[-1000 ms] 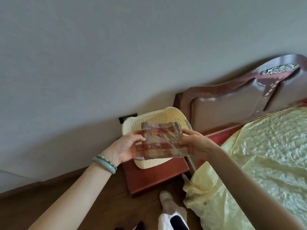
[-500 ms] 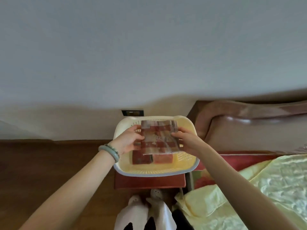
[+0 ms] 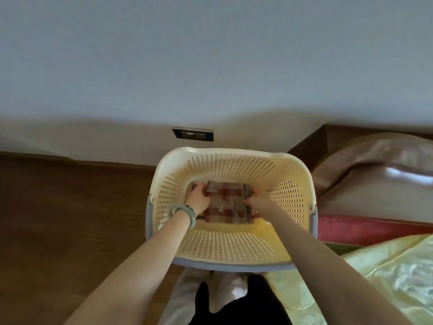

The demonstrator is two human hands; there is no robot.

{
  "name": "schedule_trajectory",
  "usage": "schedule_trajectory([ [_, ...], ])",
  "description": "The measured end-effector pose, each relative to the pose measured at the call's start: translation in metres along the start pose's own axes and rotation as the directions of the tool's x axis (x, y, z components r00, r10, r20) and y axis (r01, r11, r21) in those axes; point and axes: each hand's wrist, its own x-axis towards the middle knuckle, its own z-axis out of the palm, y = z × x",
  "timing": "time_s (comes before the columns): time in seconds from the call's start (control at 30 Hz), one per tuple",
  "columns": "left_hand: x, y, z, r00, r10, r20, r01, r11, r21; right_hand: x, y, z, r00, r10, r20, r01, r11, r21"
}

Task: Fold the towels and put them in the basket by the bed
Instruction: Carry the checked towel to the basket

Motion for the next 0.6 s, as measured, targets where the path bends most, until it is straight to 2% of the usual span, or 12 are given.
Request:
schedule_trajectory([
  [0.03,0.009,-0.005,0.005,1.0,-0.005,0.006,0.005,0.999,0.042,0.019,0.011,0.004,1.0,-0.003,-0.028,0.001,0.997,-0.072],
  [0.13,0.028,-0.016,0.016,0.995,-0.098,0.009,0.098,0.995,0.026,0.116,0.081,0.015,0.998,0.047,-0.048,-0.056,0.974,-0.222],
  [0.23,0.045,-0.028,0.027,0.988,-0.153,-0.025,0.154,0.987,0.053,0.15,0.105,0.028,0.992,0.115,-0.043,-0.122,0.971,-0.206],
  [0.27,0.05,-0.031,0.029,0.986,-0.165,-0.031,0.167,0.984,0.056,0.146,0.098,0.031,0.992,0.108,-0.065,-0.119,0.971,-0.207],
  [0.37,0.065,-0.038,0.036,0.981,-0.188,-0.048,0.189,0.982,0.012,0.201,0.143,0.036,0.994,0.087,-0.07,-0.103,0.957,-0.271],
  [0.6,0.083,-0.051,0.045,0.974,-0.205,-0.094,0.213,0.973,0.086,0.158,0.1,0.031,0.992,0.061,-0.113,-0.098,0.925,-0.367],
])
